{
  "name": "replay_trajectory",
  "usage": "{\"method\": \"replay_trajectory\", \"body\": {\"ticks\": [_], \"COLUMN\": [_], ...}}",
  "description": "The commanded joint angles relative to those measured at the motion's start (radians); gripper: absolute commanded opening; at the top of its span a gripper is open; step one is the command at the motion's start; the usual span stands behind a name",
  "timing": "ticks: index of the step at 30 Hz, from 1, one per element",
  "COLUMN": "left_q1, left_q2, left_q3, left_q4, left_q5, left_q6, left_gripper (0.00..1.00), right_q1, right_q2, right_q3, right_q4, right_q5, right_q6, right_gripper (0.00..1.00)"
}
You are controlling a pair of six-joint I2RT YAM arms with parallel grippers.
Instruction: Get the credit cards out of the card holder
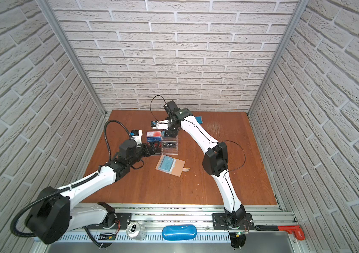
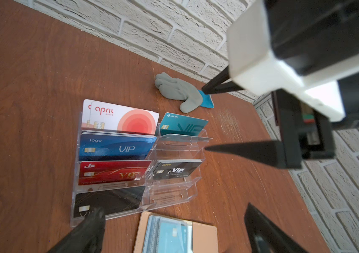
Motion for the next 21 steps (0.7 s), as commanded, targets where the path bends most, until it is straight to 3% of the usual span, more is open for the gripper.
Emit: {"method": "replay_trajectory", "body": {"ticks": [1,5,8,13,21], "left_q1": [-0.006,-0.013,-0.018,-0.027,-0.028], "left_q2": [-0.044,-0.067,-0.072,-0.075,-0.070], "left_q3": [-0.025,-0.041,-0.041,-0.038,-0.034], "left_q4": [0.013,0.013,0.012,0.015,0.014], "left_q5": [-0.008,-0.015,-0.013,-0.016,-0.021], "left_q6": [-0.012,-0.017,-0.019,-0.020,-0.011], "left_gripper": [0.98,0.98,0.98,0.98,0.98], "right_q1": [-0.004,-0.004,-0.005,-0.007,-0.017], "right_q2": [-0.139,-0.260,-0.280,-0.246,-0.168], "right_q3": [-0.142,-0.390,-0.489,-0.506,-0.471], "right_q4": [0.150,0.359,0.470,0.528,0.563], "right_q5": [-0.054,0.006,0.084,0.177,0.201], "right_q6": [0.085,0.162,0.213,0.261,0.307], "right_gripper": [1.00,1.00,1.00,1.00,1.00]}}
